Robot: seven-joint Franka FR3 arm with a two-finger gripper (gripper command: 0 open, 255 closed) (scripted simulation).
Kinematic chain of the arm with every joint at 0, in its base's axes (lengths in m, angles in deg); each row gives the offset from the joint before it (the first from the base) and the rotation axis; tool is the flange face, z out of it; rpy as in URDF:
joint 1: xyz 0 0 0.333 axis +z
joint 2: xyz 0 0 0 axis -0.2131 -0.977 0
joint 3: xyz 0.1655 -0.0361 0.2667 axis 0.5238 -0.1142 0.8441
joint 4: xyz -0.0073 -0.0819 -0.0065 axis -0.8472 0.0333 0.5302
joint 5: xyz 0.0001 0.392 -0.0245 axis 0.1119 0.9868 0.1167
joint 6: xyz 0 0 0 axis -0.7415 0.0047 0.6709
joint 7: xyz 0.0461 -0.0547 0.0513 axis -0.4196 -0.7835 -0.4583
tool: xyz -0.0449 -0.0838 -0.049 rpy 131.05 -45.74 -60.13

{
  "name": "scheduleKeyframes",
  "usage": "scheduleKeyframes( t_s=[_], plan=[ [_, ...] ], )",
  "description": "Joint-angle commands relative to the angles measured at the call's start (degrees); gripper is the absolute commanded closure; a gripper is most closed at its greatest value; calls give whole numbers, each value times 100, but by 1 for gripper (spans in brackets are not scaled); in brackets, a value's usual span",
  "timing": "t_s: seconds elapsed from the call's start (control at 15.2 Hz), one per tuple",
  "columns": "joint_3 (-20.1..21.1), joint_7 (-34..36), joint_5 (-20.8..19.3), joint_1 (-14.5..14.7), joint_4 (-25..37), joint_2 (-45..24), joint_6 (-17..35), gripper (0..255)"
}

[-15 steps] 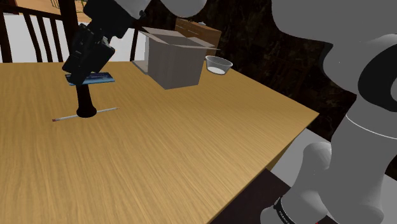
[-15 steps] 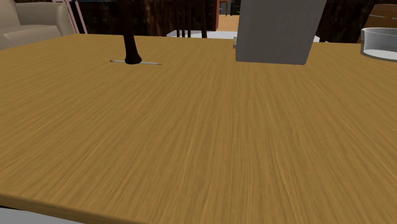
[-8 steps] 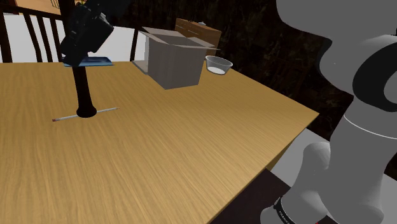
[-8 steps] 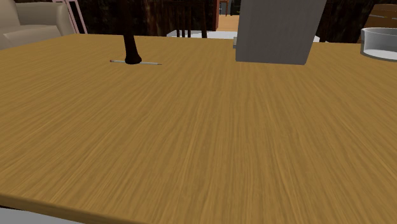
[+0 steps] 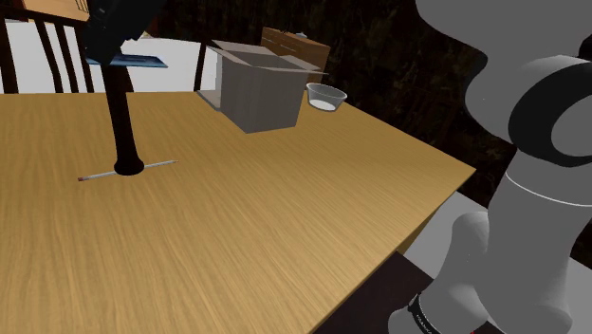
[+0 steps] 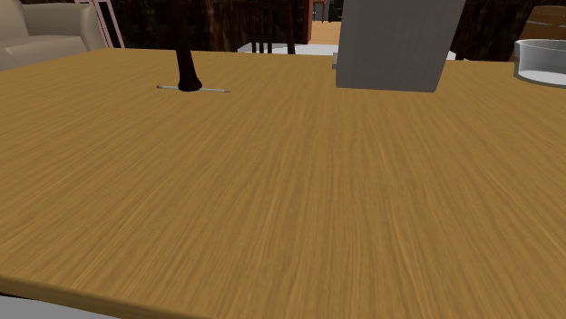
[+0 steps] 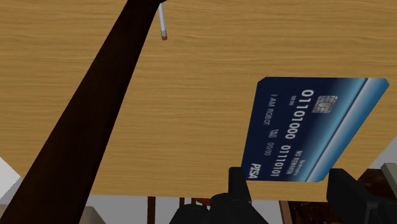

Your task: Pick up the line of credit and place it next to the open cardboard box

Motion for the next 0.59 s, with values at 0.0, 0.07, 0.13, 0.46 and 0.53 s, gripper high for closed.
scheduleKeyframes(
  t_s=[0.0,0.07,0.13,0.46,0.53],
  plan=[
    [-4,72,-13,-14,283,-88,-186,255],
    [-5,115,-22,-18,442,-144,-281,255],
    [-4,158,-30,-22,610,-204,-379,255],
    [-32,192,3,-131,1038,-291,-744,255],
    [-66,61,59,-223,818,-132,-743,255]
  ],
)
